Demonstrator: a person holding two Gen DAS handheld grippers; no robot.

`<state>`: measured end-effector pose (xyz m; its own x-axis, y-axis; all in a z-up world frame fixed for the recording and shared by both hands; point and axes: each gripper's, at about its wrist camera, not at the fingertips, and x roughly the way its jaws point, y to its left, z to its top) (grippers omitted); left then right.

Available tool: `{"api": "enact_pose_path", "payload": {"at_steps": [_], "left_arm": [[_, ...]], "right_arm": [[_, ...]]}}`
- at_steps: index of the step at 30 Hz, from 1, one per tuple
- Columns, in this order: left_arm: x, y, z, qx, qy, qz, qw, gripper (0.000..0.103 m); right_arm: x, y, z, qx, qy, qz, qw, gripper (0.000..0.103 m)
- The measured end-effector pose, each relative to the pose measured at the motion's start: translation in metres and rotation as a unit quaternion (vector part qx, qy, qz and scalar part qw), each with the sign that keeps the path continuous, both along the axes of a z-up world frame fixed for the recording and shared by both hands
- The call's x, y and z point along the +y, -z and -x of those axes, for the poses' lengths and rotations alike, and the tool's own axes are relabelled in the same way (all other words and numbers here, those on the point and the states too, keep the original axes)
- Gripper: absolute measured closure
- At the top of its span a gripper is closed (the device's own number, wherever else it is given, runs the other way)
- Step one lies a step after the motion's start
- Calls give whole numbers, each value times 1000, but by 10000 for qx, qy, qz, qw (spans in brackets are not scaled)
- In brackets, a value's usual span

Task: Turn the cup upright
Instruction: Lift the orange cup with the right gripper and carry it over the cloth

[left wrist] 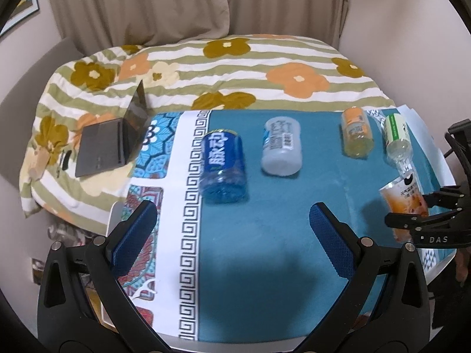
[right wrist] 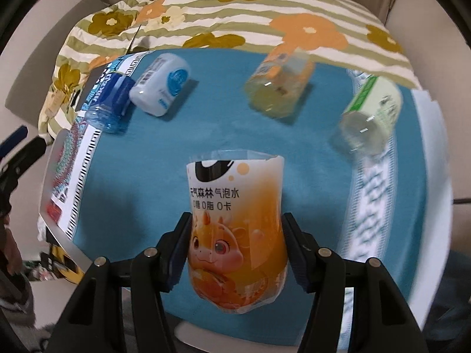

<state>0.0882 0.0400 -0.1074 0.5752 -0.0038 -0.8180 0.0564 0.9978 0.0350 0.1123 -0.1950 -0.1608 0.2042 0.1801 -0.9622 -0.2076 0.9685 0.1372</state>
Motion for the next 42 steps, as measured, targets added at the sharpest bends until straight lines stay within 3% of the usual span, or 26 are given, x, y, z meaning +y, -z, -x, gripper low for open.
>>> {"api": "enact_pose_path", "payload": {"at_steps": [9, 12, 28, 32, 36, 37, 38, 42], "left_arm": [[31, 11, 7, 82, -55, 4, 10000, 0], [37, 12, 7, 83, -62, 1, 9999, 0], [45, 16, 10, 126, -70, 65, 9999, 0], [45, 16, 9, 126, -68, 62, 9999, 0], [47, 13, 12, 99, -76, 93, 9999, 0], [48, 12, 13, 96, -74, 106, 9999, 0], [47, 10, 14, 93, -72, 122, 9999, 0], [44, 2, 14, 110, -34, 202, 9997, 0]], "right_arm": [[36, 21, 2, 139, 470, -130, 9987, 47], [44, 24, -1, 88, 533, 104, 9985, 47], [42, 43, -4, 335, 981, 206, 9944, 46], [41, 42, -3, 255, 1058, 81, 9940, 17], [37, 33, 1, 50, 1088, 35, 9940, 16], [37, 31, 2, 4, 1095, 27, 9940, 13], [35, 26, 4, -66, 1116, 17, 9937, 3], [25, 7, 12, -315, 1230, -119, 9918, 0]]}}
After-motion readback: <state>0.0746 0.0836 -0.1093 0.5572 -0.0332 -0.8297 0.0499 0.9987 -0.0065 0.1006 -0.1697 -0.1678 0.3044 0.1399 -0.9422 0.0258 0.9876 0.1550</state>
